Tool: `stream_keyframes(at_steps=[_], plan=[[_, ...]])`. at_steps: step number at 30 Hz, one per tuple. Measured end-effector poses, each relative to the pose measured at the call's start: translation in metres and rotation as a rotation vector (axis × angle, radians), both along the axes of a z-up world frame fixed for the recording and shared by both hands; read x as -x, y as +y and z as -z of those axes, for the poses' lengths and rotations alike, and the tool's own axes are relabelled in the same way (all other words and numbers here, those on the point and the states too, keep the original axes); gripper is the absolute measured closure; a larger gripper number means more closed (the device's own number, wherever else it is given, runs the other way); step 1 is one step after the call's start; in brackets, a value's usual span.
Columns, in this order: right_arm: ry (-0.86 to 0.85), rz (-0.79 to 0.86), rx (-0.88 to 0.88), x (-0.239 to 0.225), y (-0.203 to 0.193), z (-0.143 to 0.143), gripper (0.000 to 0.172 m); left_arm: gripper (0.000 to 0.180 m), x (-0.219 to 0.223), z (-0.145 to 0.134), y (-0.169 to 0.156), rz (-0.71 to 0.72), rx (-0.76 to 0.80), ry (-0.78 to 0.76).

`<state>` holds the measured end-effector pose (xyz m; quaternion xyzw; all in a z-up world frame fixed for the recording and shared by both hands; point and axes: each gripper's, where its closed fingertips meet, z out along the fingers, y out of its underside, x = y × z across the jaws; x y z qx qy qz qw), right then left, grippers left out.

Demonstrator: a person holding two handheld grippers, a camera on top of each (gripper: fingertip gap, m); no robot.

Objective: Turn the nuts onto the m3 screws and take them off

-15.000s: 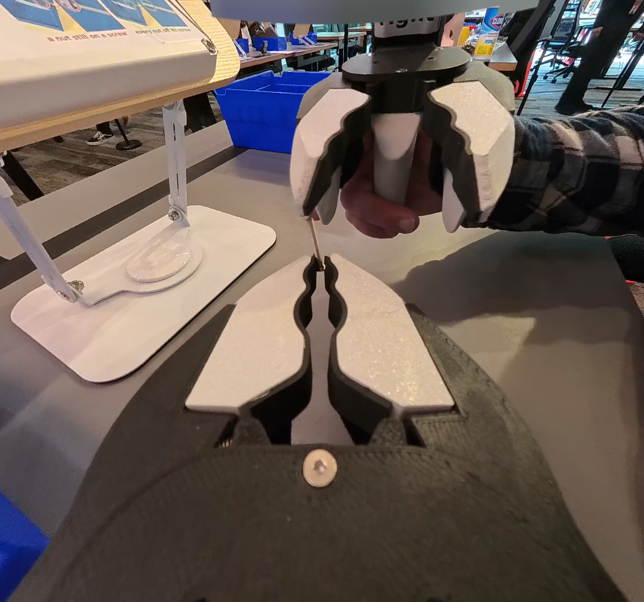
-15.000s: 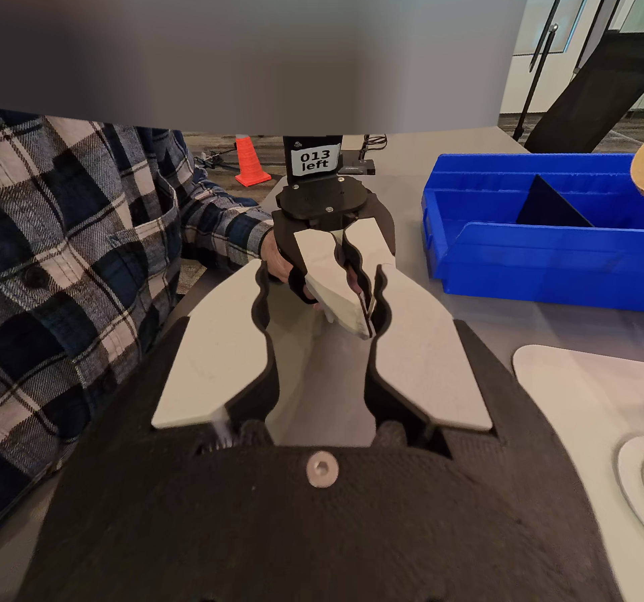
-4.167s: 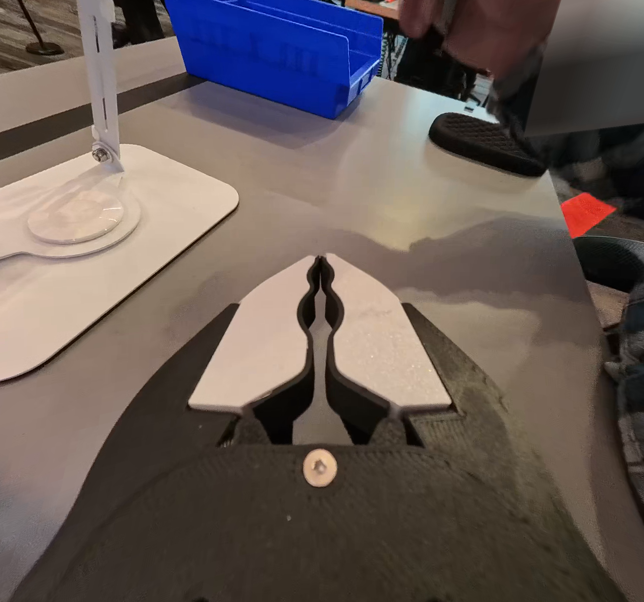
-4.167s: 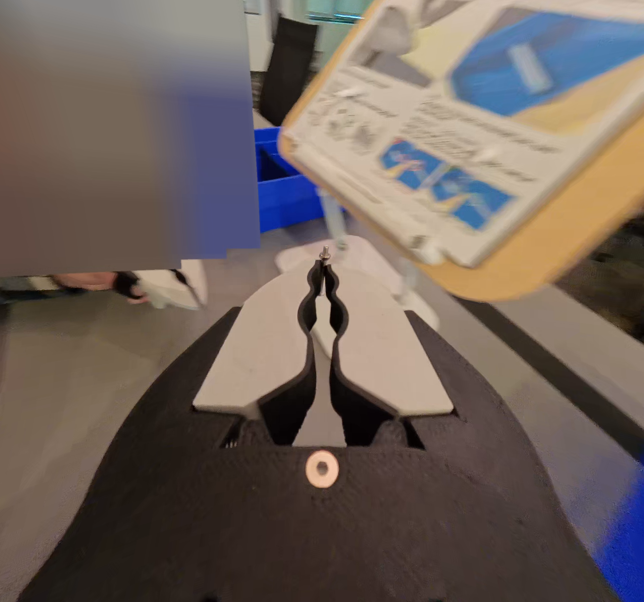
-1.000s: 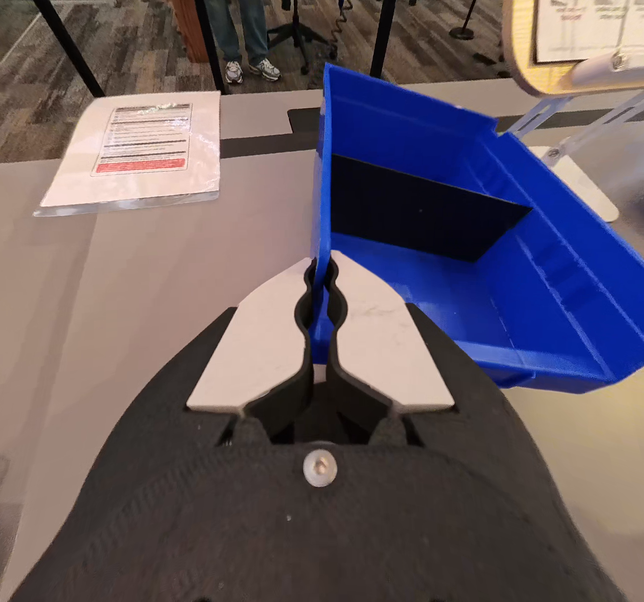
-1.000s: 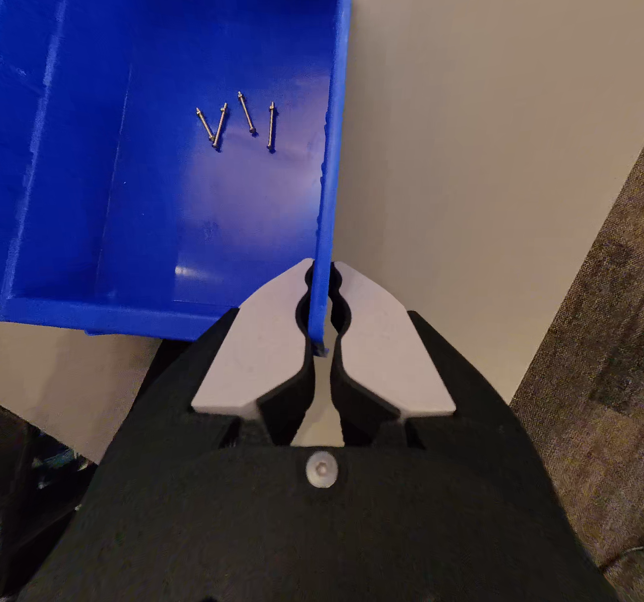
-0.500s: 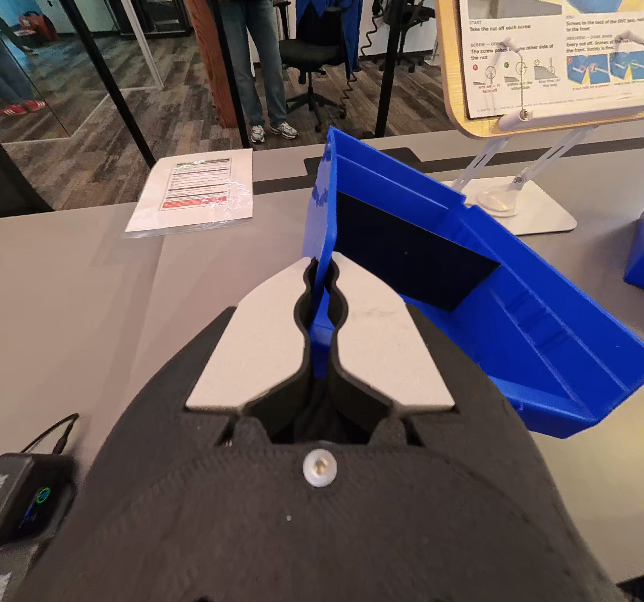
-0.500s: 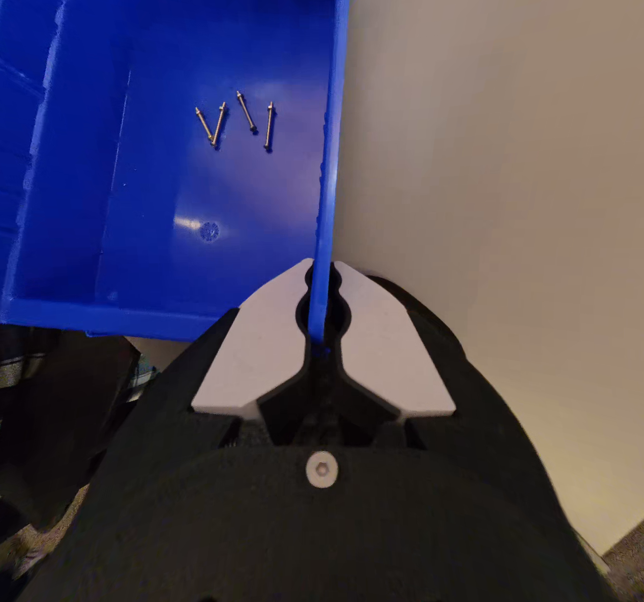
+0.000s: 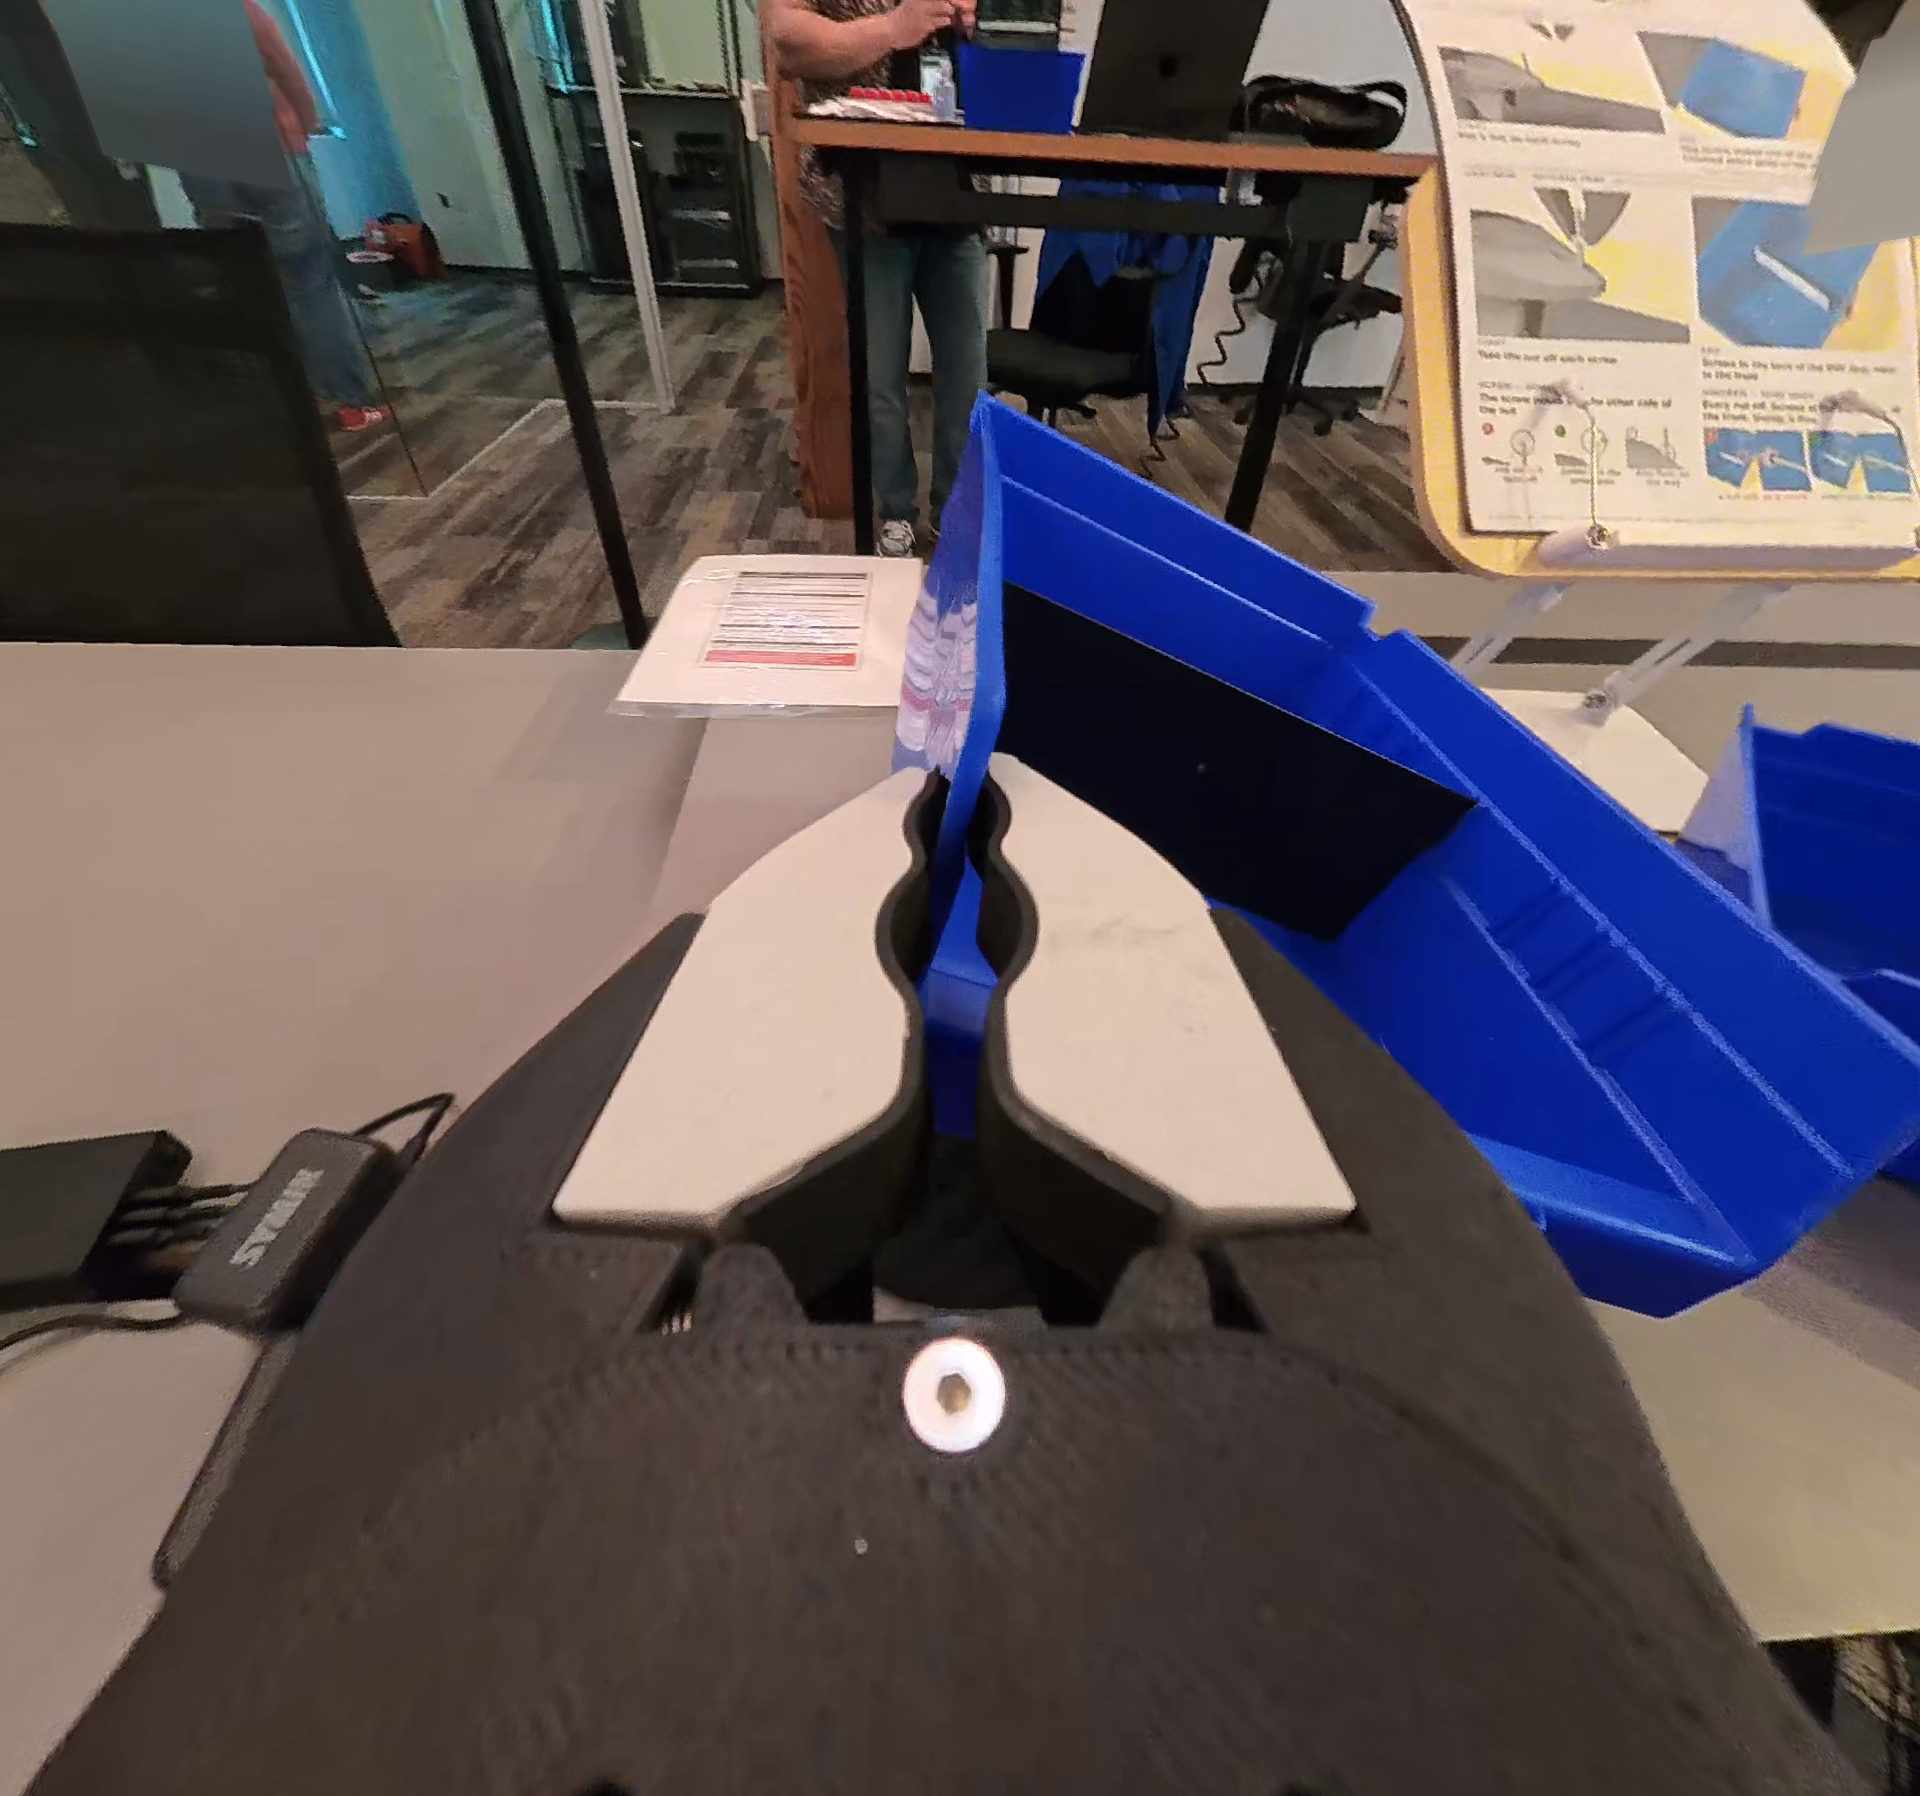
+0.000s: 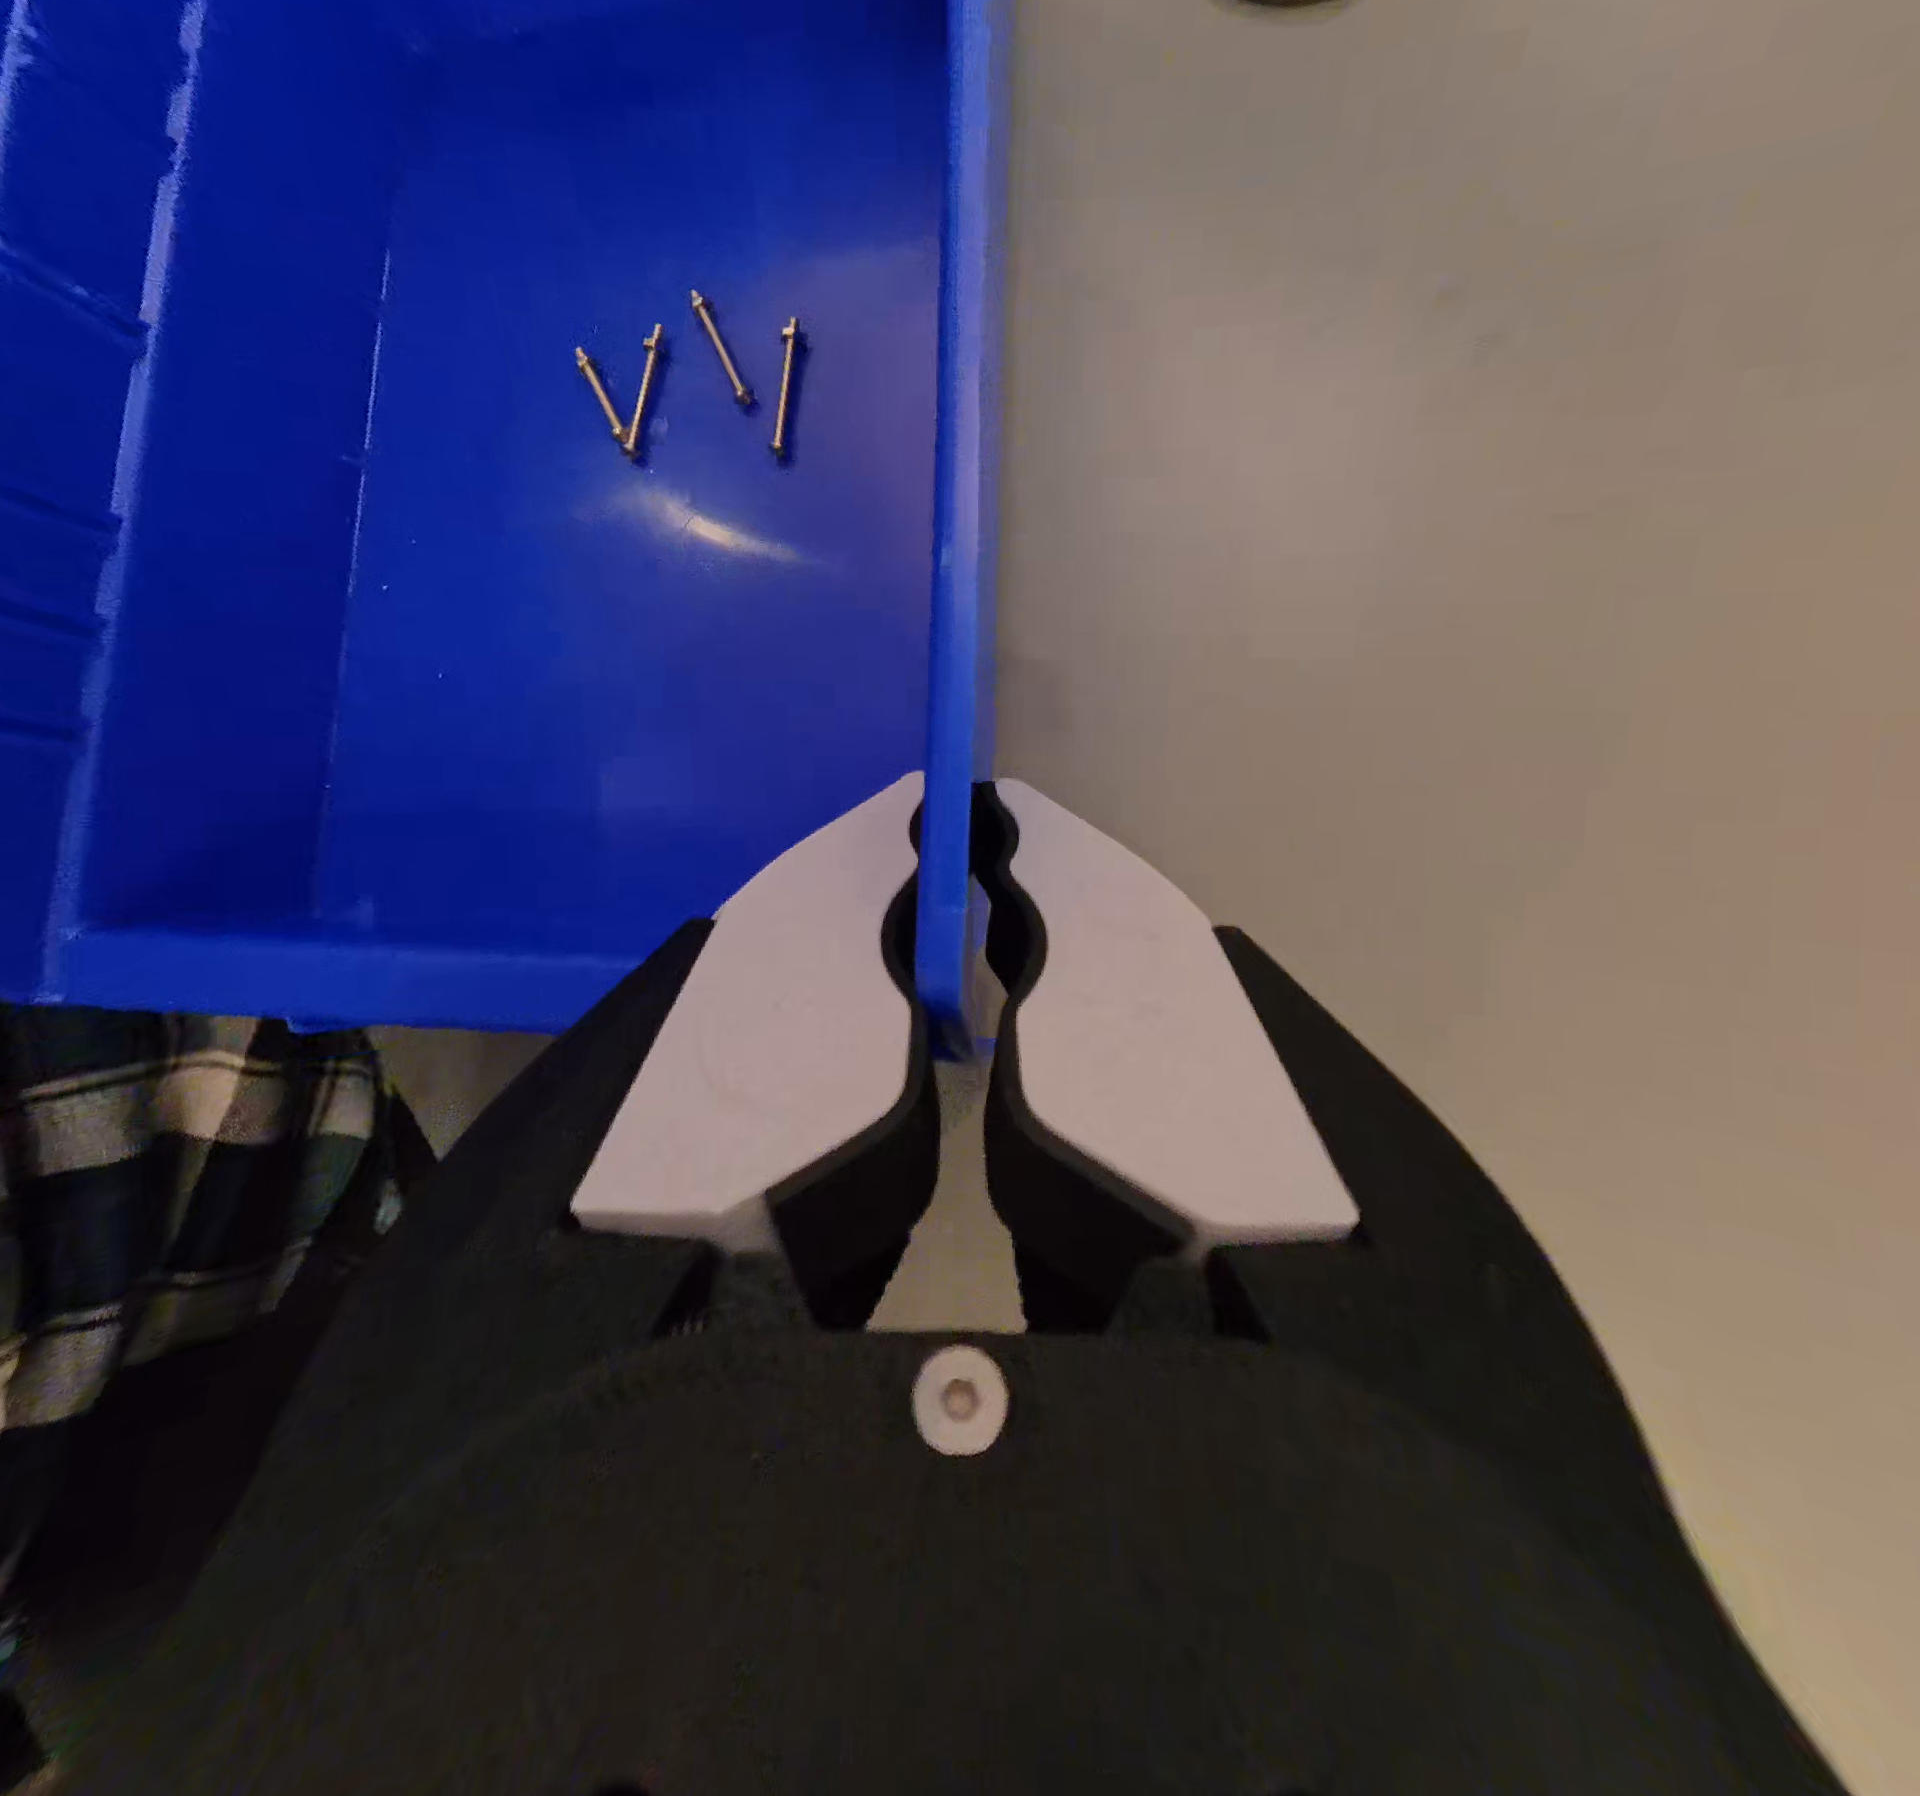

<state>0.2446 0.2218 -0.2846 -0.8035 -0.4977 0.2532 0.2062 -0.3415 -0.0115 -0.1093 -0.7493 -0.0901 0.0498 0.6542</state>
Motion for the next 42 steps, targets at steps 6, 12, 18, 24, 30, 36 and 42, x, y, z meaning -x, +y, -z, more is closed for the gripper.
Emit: stream_keyframes(at_steps=[6, 12, 18, 24, 30, 36, 42], plan=[[0.036, -0.026, -0.004, 0.068, 0.003, 0.008, 0.167, 0.177, 0.019, 0.0, -0.033, -0.052, -0.042, -0.022], [0.052, -0.045, -0.021, 0.119, 0.001, 0.012, 0.167, 0.177, 0.03, 0.004, -0.058, -0.087, -0.042, -0.031], [0.182, -0.058, -0.083, 0.153, 0.004, -0.005, 0.137, 0.177, 0.038, 0.012, -0.073, -0.115, -0.049, -0.048], [0.258, -0.408, -0.494, 0.137, -0.021, -0.081, 0.112, 0.178, 0.042, 0.005, -0.081, -0.125, -0.082, -0.054], [0.038, -0.966, -0.477, 0.136, -0.104, -0.036, 0.094, 0.177, 0.046, 0.001, -0.084, -0.134, -0.135, -0.089], [-0.144, -1.15, -0.509, 0.151, -0.106, 0.025, 0.097, 0.177, 0.048, -0.007, -0.085, -0.137, -0.197, -0.125], [-0.206, -1.223, -0.459, 0.158, -0.113, 0.045, 0.127, 0.177, 0.055, -0.023, -0.082, -0.138, -0.254, -0.13]])
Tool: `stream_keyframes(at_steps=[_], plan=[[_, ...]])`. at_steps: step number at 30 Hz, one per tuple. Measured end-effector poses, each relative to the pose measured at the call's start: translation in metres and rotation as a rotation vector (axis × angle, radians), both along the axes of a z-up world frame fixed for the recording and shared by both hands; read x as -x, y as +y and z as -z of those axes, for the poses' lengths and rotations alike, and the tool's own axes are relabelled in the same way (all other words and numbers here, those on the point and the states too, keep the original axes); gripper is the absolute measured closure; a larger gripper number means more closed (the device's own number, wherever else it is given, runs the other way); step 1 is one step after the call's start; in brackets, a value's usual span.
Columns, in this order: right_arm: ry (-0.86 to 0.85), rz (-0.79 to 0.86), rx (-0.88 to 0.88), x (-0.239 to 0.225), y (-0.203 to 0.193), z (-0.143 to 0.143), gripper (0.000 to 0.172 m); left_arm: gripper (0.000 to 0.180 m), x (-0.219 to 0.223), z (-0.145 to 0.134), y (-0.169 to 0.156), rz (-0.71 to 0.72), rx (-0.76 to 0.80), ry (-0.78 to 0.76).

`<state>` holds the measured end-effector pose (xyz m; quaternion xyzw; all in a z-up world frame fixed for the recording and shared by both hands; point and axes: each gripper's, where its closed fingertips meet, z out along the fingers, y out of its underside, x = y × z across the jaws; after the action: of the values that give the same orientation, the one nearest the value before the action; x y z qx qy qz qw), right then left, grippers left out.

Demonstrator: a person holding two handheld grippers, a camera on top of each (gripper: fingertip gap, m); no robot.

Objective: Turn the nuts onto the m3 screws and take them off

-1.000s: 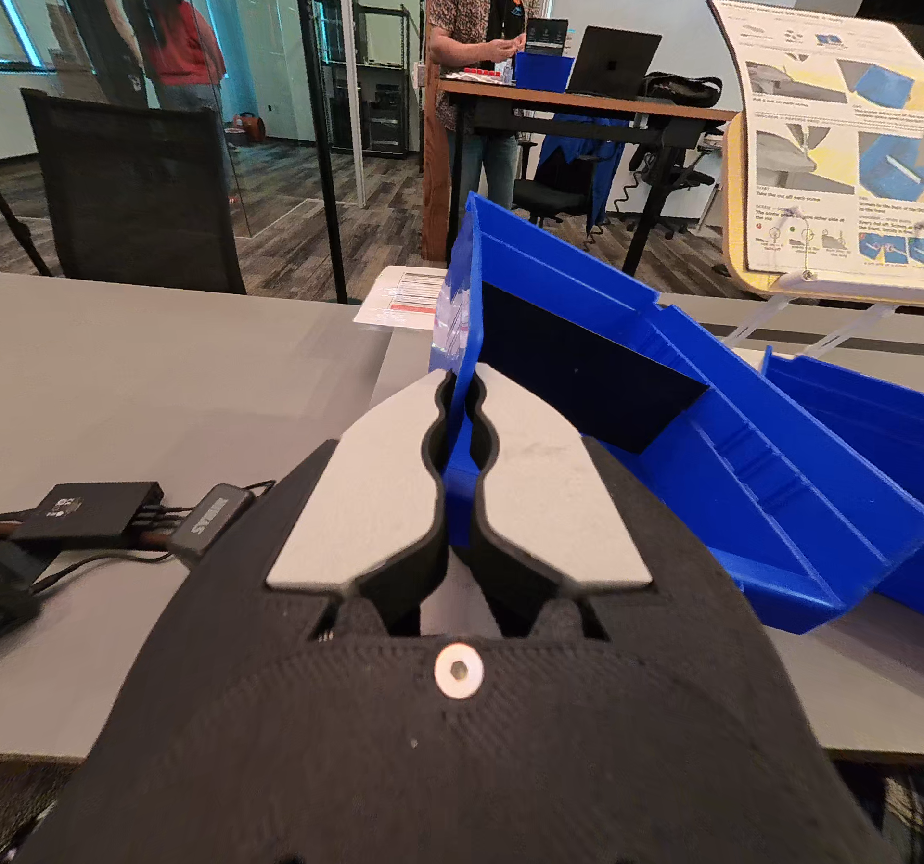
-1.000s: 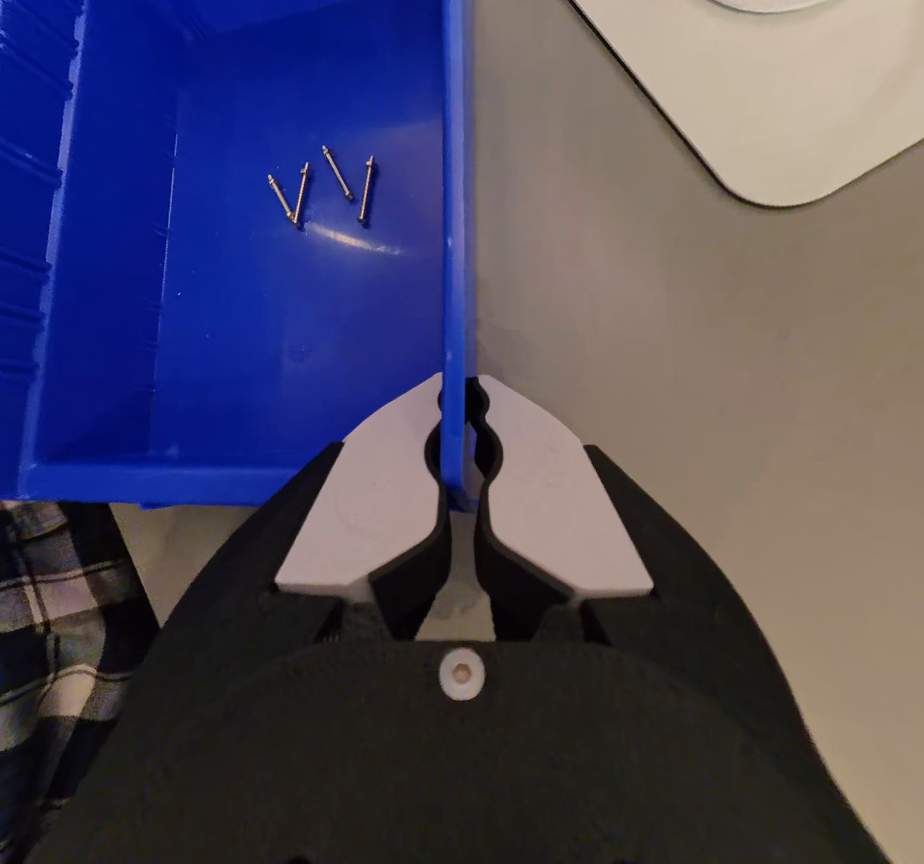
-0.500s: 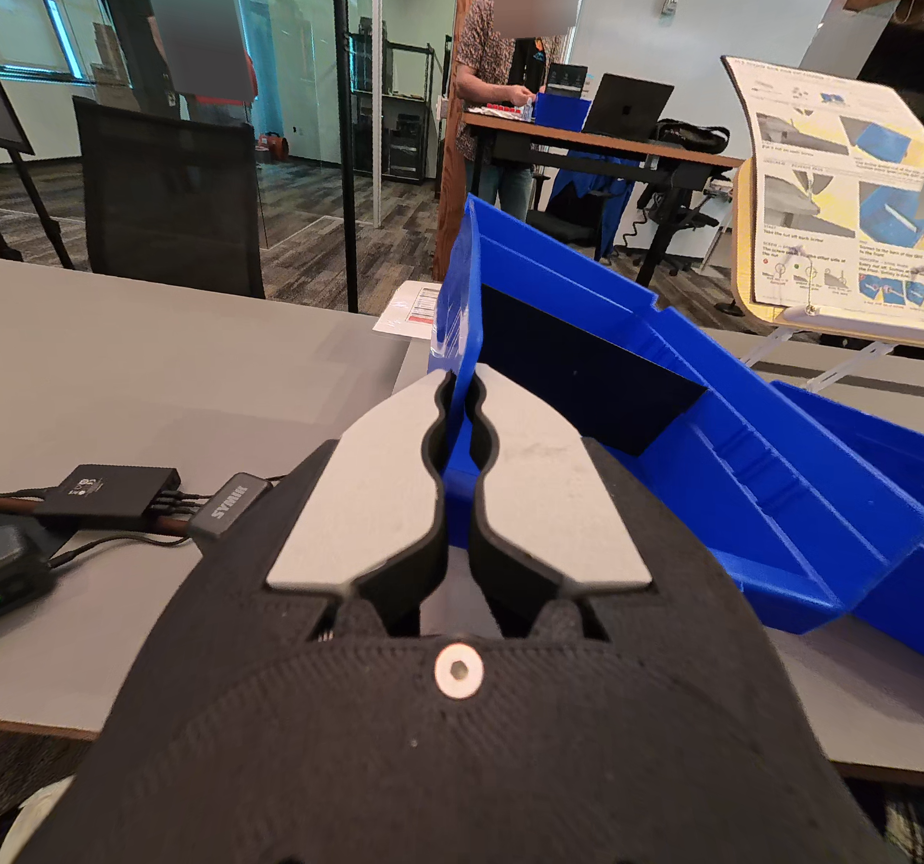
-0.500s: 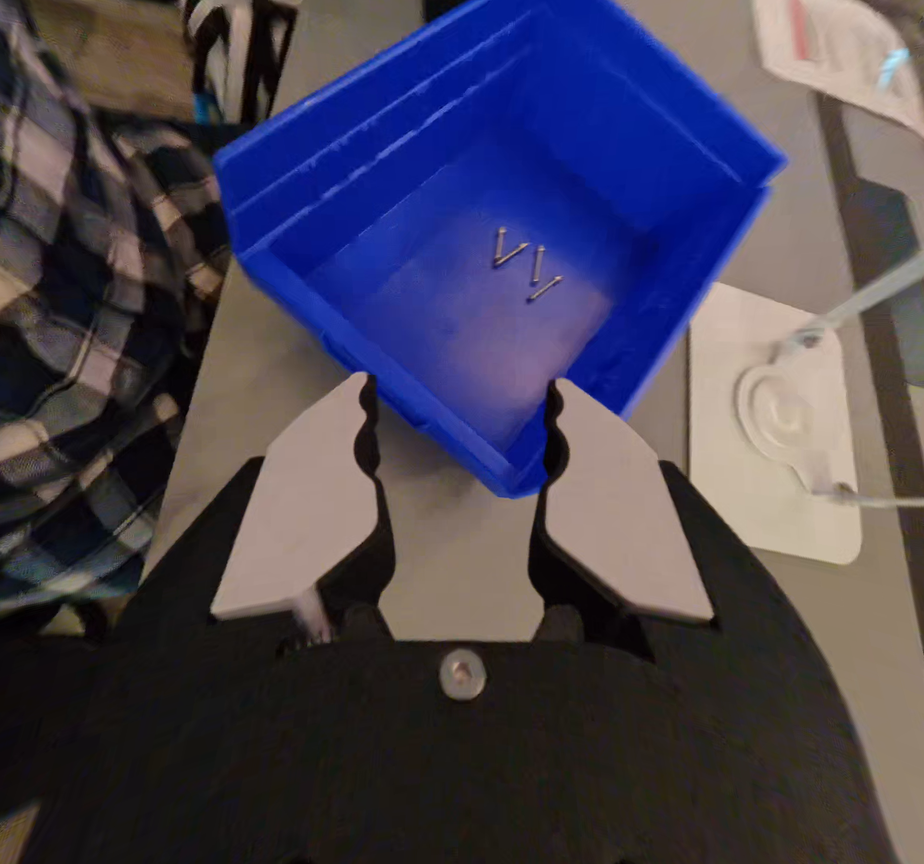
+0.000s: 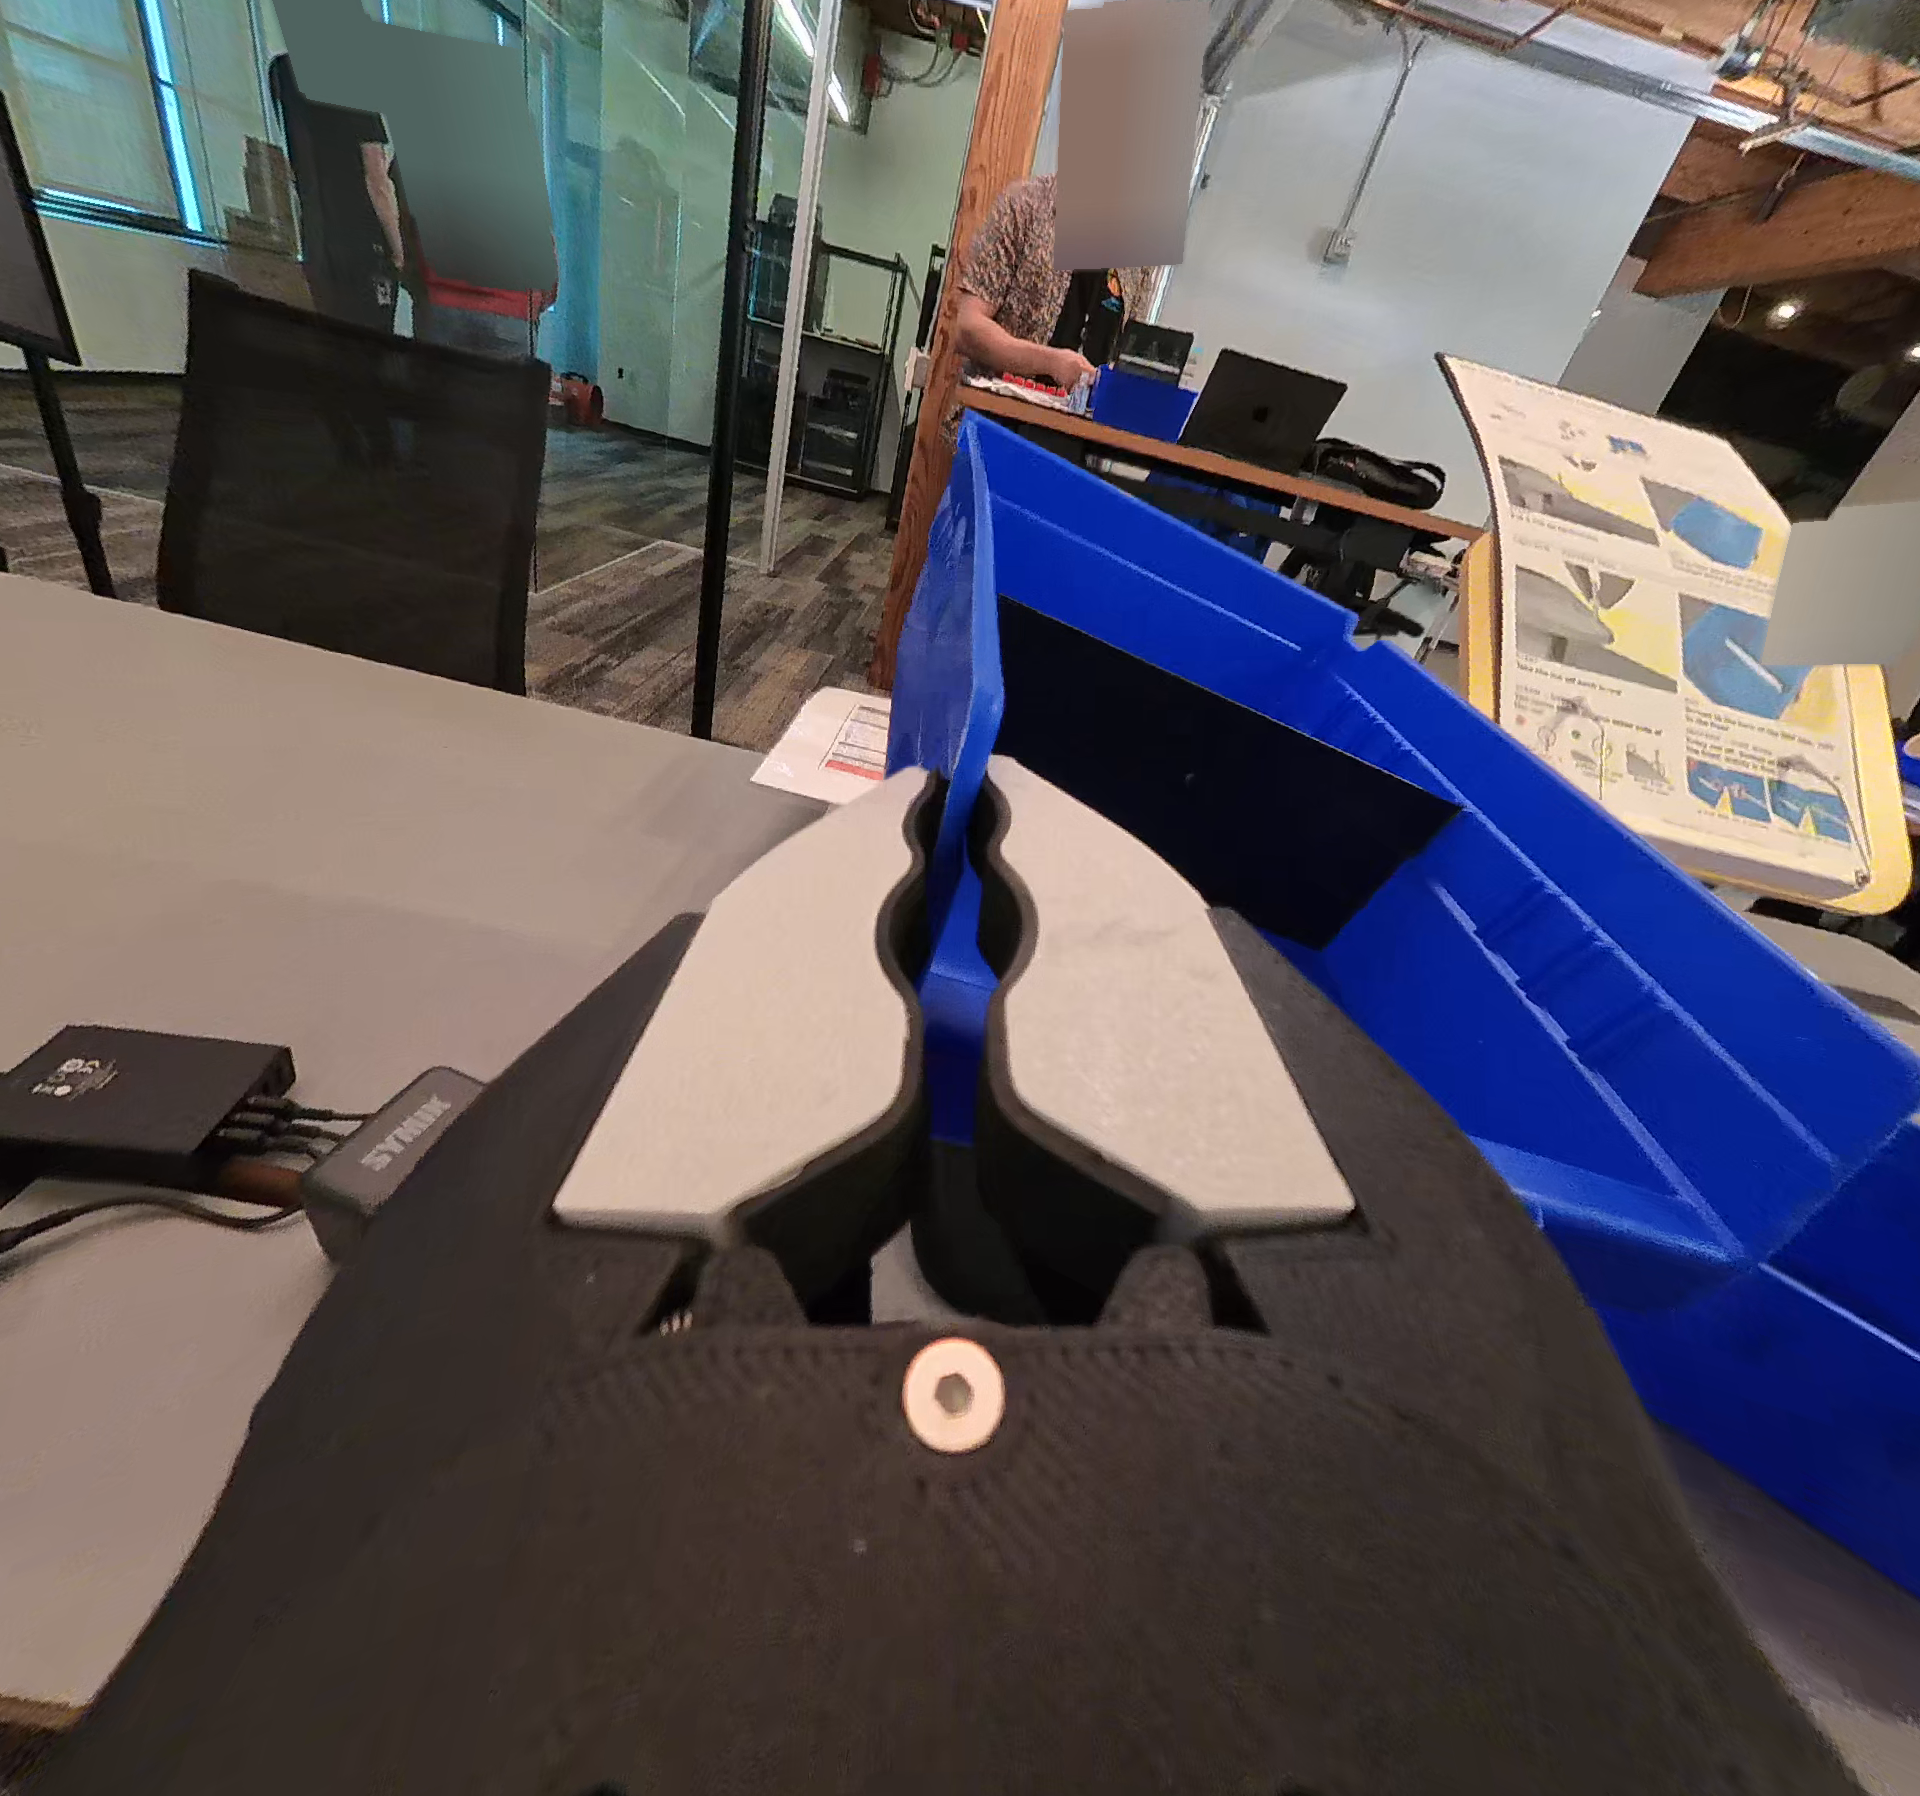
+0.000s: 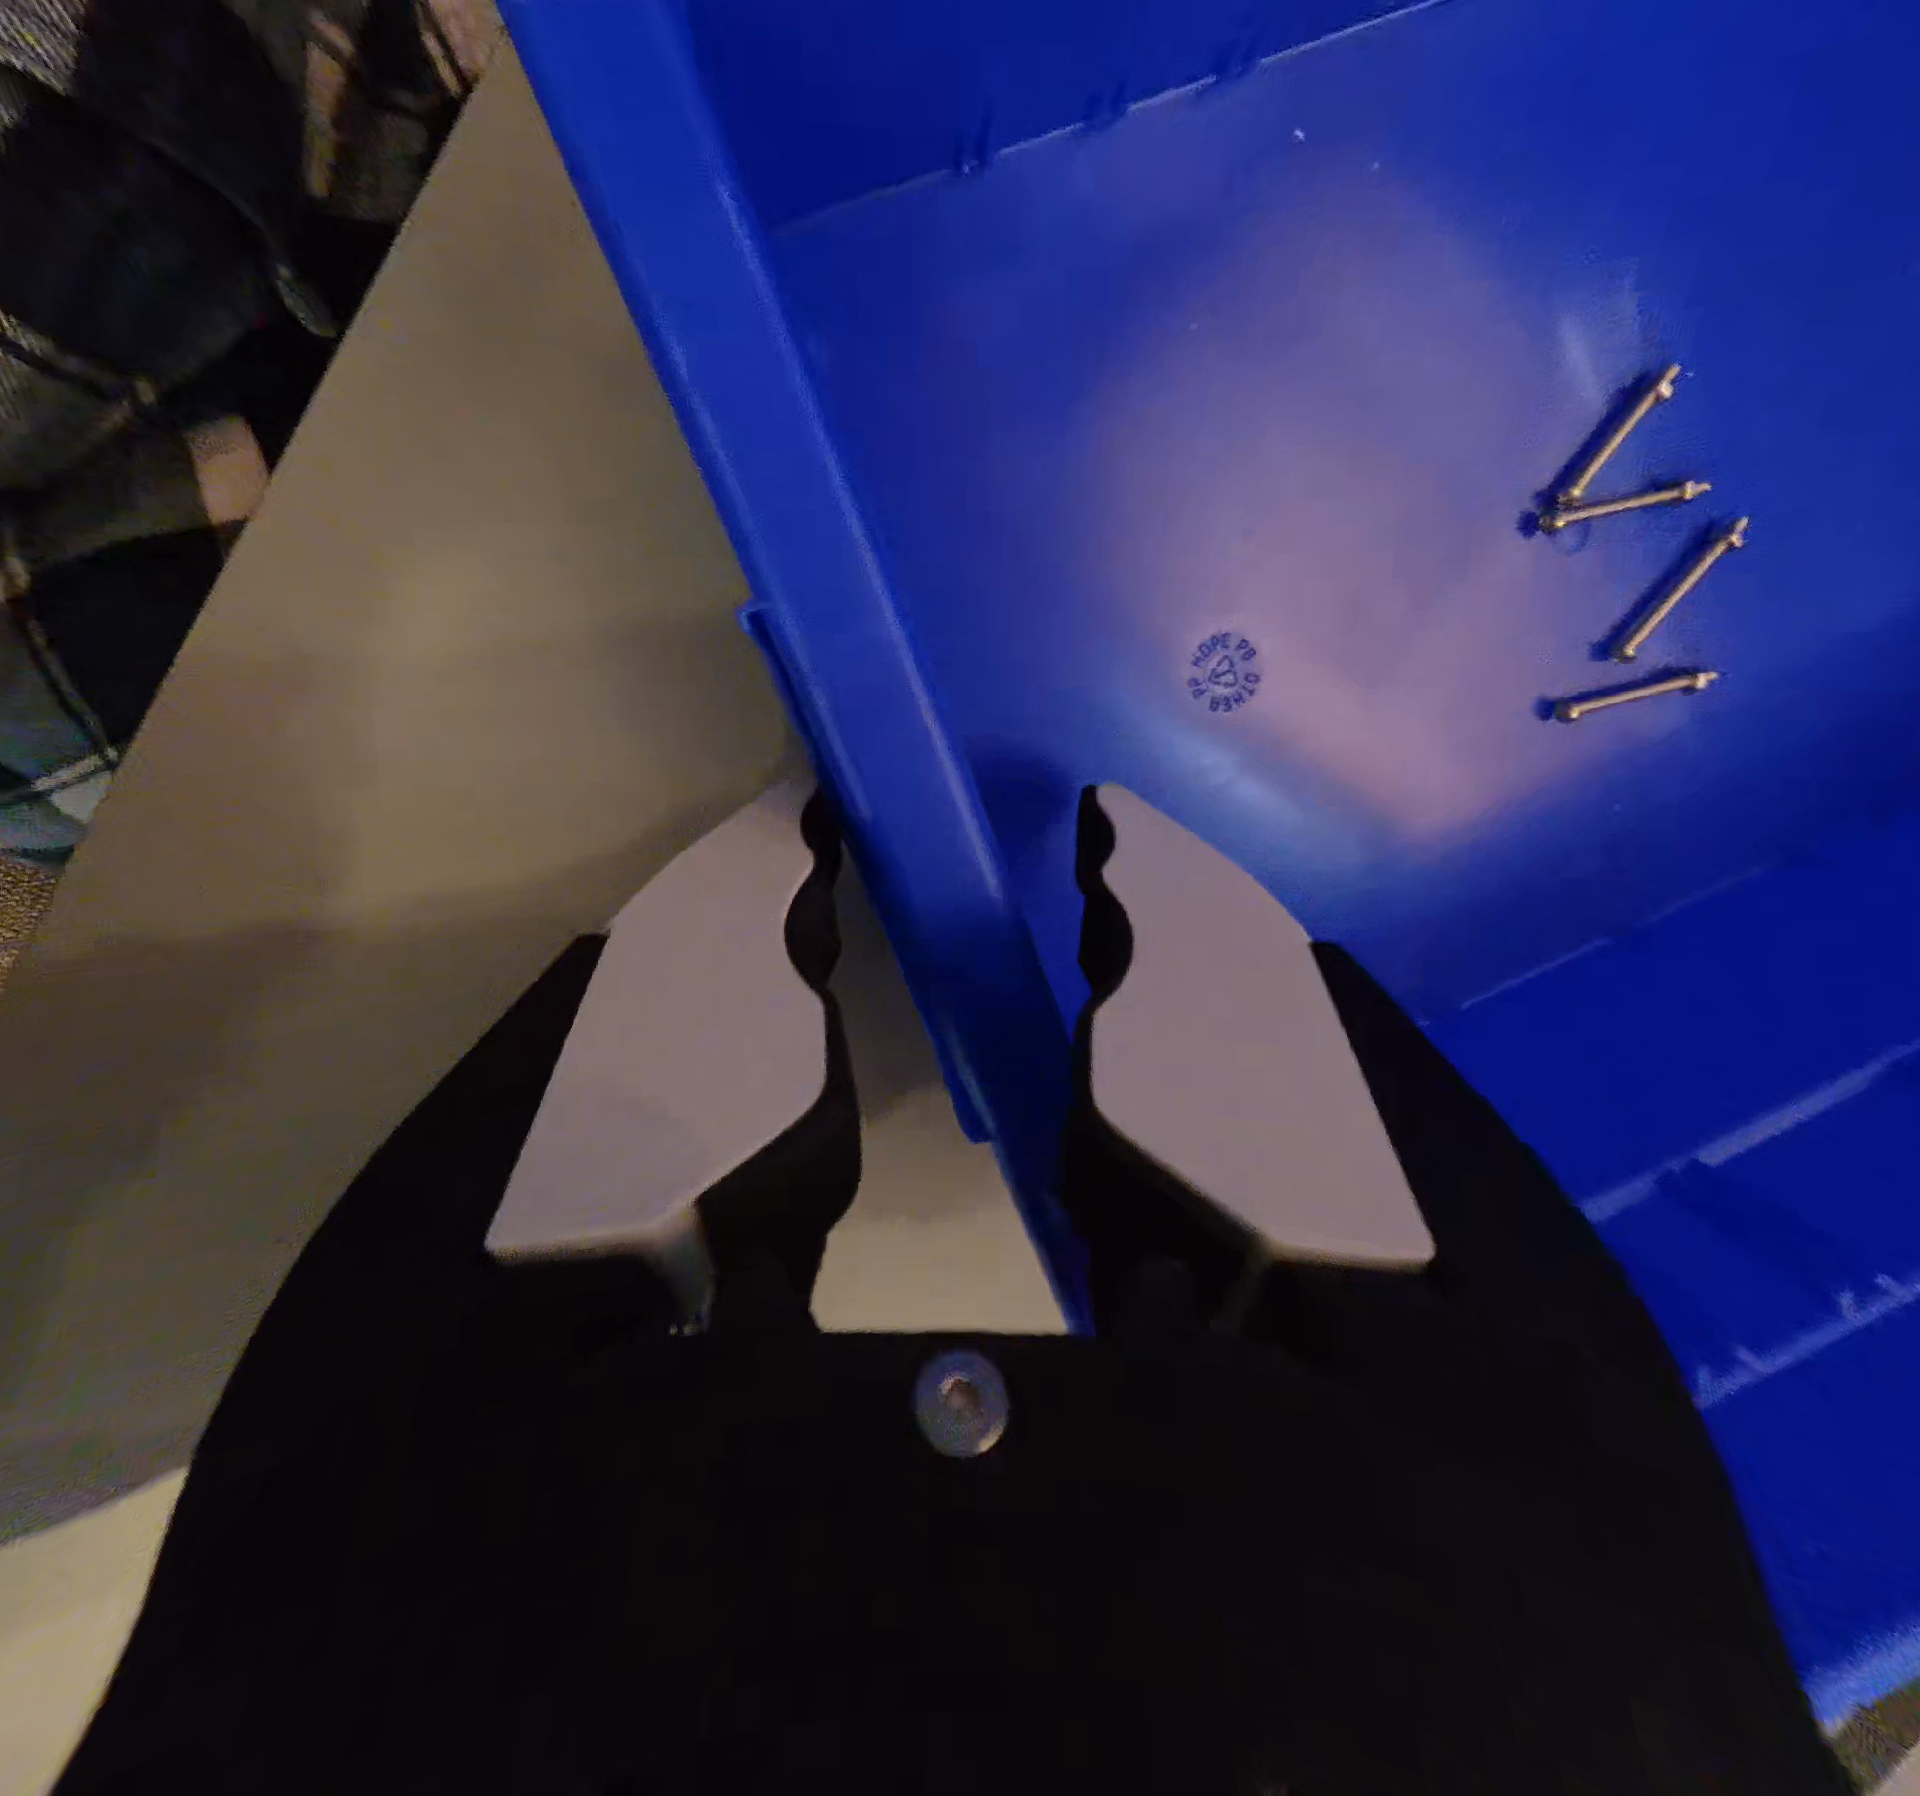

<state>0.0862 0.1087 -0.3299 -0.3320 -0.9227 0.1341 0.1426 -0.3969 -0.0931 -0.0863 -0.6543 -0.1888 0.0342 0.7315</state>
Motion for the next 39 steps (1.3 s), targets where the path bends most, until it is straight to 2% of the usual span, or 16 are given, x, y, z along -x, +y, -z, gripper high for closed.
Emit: stream_keyframes(at_steps=[3, 9, 16, 24, 39], plan=[[0.006, -0.027, 0.003, 0.008, -0.005, 0.002, 0.14, 0.177, 0.004, -0.005, 0.003, 0.003, -0.013, 0.002], [0.006, -0.001, 0.003, 0.037, 0.0, 0.004, 0.14, 0.177, 0.008, -0.003, 0.001, -0.003, -0.021, -0.001], [-0.011, 0.103, 0.002, 0.086, 0.011, 0.007, 0.14, 0.178, 0.019, -0.004, -0.015, -0.025, -0.024, -0.006], [-0.02, 0.262, -0.001, 0.156, 0.029, 0.011, 0.14, 0.178, 0.038, -0.026, -0.027, -0.09, -0.078, 0.021], [-0.029, 0.652, 0.004, 0.267, 0.074, 0.012, 0.14, 0.178, 0.062, -0.017, -0.06, -0.137, -0.129, -0.029]])
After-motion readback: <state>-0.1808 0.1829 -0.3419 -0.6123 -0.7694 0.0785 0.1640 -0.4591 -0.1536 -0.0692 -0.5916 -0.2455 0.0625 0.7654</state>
